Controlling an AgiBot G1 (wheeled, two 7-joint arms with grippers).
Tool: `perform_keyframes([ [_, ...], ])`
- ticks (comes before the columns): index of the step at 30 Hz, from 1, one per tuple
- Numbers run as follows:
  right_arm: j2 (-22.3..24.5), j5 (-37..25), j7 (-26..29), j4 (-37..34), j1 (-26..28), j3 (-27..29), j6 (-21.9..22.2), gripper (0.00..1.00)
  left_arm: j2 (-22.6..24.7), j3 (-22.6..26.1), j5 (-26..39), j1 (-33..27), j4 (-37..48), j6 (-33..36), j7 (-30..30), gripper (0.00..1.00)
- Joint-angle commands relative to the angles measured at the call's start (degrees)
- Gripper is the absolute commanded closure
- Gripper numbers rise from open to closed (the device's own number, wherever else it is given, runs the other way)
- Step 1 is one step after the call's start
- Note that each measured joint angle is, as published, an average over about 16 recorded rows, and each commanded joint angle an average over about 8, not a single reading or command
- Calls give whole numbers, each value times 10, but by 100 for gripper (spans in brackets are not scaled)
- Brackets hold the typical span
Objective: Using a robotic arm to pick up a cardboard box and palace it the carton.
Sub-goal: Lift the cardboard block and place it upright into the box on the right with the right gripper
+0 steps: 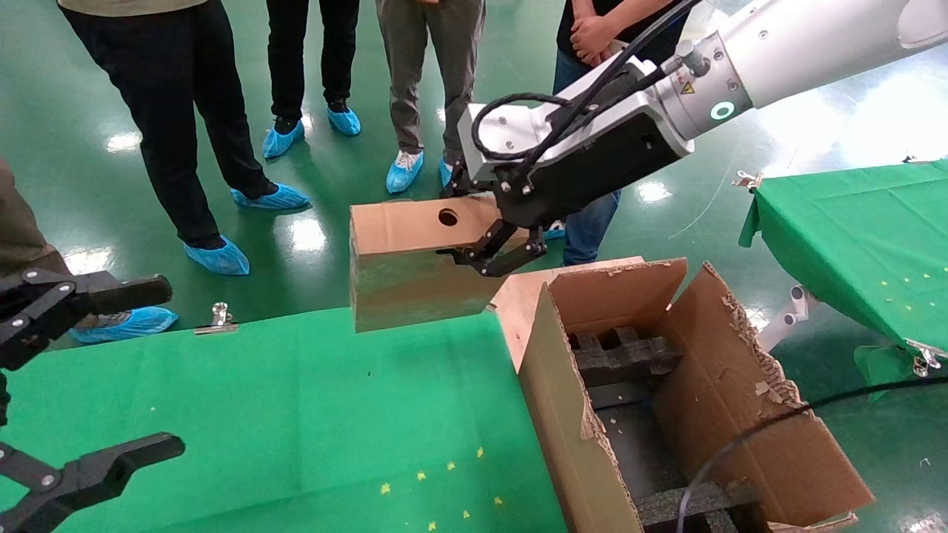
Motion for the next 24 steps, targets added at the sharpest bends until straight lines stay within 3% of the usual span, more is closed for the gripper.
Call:
perform_keyframes([
  [1, 1, 6, -2, -6, 4, -7, 0, 100, 0, 0, 0, 0, 0, 0, 0, 0],
  [10, 68, 10, 19, 14, 44, -46, -2, 100, 0, 0, 0, 0, 0, 0, 0, 0],
  [24, 249, -15, 105, 132, 91, -132, 4, 100, 0, 0, 0, 0, 0, 0, 0, 0],
])
